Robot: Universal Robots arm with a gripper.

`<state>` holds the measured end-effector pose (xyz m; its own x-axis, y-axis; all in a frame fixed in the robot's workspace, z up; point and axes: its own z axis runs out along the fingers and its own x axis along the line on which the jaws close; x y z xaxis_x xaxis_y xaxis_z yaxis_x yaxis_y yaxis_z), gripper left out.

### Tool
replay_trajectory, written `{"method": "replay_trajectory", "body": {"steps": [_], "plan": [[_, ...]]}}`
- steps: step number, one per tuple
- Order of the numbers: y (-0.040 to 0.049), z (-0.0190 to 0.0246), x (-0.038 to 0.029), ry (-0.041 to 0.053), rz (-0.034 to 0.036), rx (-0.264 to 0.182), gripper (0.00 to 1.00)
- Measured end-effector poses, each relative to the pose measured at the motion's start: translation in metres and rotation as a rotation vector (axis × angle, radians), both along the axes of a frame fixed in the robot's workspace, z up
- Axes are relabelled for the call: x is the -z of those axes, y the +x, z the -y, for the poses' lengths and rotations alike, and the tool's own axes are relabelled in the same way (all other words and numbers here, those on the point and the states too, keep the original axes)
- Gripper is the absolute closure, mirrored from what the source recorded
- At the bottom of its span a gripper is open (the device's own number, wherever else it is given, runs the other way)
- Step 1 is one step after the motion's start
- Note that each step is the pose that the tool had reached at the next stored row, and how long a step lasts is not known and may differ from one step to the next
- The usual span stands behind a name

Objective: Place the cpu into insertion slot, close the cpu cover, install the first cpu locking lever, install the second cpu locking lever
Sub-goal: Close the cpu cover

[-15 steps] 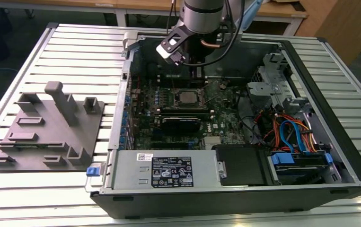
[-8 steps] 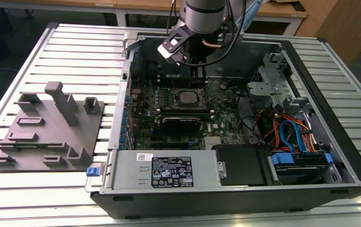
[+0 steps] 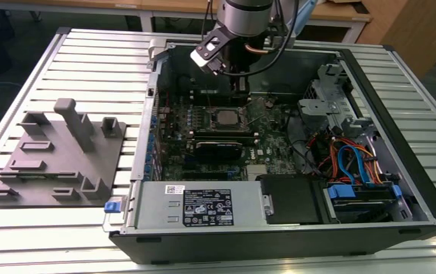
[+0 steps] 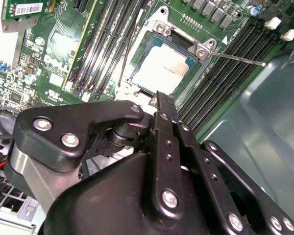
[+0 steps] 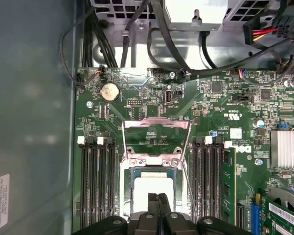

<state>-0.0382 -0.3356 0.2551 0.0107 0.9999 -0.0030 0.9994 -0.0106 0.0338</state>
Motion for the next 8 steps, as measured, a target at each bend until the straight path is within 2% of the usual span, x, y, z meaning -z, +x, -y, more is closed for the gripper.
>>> {"method": "replay_trajectory", "body": {"steps": [5, 8], "plan": [[0.0000, 0.0000, -0.0063, 0.0001, 0.0000, 0.002, 0.90], [0.0000, 0.0000, -0.0070, 0.0002, 0.0001, 0.002, 0.90]]}}
